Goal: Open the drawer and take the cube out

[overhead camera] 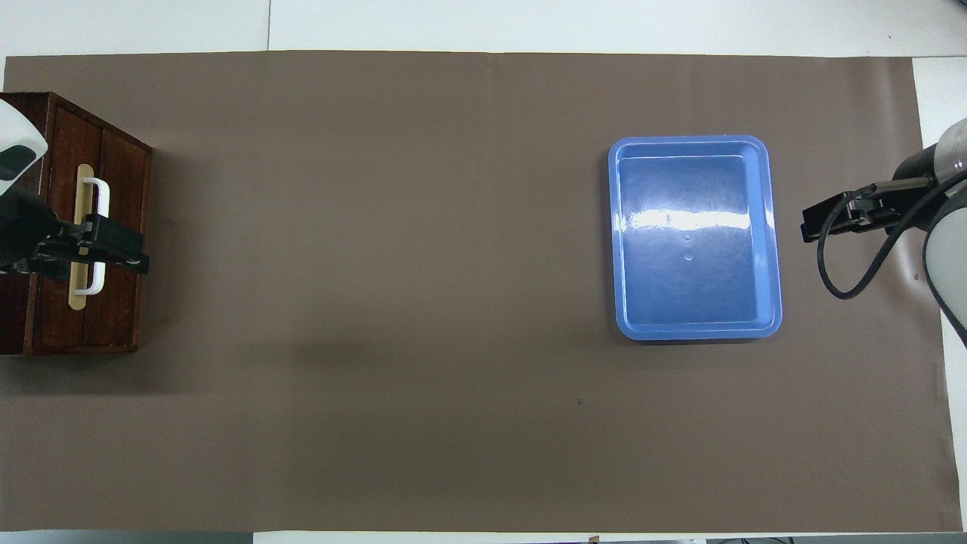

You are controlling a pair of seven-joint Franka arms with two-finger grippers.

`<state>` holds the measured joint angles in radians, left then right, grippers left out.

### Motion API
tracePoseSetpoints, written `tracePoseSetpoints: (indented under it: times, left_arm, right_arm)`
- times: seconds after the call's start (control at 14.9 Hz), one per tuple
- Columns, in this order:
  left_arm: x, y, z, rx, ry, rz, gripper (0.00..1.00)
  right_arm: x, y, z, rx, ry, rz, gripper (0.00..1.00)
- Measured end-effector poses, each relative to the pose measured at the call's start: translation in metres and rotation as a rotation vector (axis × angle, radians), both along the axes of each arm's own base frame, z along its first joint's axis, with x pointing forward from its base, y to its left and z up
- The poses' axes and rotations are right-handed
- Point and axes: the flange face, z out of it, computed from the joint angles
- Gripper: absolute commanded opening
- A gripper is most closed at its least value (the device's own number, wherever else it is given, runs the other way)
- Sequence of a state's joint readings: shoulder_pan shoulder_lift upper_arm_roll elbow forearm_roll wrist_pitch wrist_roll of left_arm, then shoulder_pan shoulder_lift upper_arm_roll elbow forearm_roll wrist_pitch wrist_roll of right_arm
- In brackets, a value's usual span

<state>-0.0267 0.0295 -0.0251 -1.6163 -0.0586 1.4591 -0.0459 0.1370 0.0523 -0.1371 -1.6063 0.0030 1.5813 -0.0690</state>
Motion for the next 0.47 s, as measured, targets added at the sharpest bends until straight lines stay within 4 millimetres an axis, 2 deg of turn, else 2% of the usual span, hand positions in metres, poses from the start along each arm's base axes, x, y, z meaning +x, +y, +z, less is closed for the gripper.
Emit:
tracePoseSetpoints:
  times: [0.47]
  left_arm:
    - [0.0047, -0.0011, 0.0017, -0.002, -0.039, 0.001, 1.0]
  right_arm:
    - [0.0, -0.0035, -0.0001, 0.0, 0.0, -0.006, 1.0]
